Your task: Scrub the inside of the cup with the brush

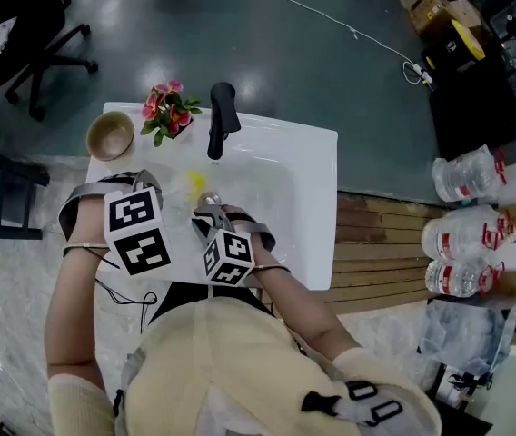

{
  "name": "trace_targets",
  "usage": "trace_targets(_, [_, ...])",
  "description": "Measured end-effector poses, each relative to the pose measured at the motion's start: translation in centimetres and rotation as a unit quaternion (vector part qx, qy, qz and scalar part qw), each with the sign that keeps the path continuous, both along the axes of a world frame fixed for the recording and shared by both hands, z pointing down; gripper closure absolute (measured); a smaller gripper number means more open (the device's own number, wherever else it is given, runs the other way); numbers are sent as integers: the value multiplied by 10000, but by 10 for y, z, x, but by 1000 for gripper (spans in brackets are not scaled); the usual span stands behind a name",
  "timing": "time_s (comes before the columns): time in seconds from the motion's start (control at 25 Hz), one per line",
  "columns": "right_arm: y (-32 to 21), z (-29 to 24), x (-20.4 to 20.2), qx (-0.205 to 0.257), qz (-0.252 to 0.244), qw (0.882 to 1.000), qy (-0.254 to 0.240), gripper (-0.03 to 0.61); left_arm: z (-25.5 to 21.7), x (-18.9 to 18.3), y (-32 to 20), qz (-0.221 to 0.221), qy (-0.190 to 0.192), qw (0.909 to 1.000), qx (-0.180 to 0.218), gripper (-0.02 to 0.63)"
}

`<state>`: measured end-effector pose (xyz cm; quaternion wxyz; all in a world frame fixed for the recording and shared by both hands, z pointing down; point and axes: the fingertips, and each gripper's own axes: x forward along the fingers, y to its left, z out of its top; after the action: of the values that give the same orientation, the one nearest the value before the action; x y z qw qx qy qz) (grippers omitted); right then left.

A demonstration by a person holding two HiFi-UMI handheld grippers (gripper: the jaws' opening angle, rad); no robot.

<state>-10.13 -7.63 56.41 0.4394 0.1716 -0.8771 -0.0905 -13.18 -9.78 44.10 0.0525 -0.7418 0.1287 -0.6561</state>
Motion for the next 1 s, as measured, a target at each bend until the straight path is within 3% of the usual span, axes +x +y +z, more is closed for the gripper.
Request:
trace_targets(0.48, [-1,1,1,-85,64,9999,-20,528,1,-41,-4,-597,-198,9978,185,569])
trace_targets(1.0, [-10,4,7,-369,319,9987,-156,528,10,-68,17,-975,-334,9947,37,569])
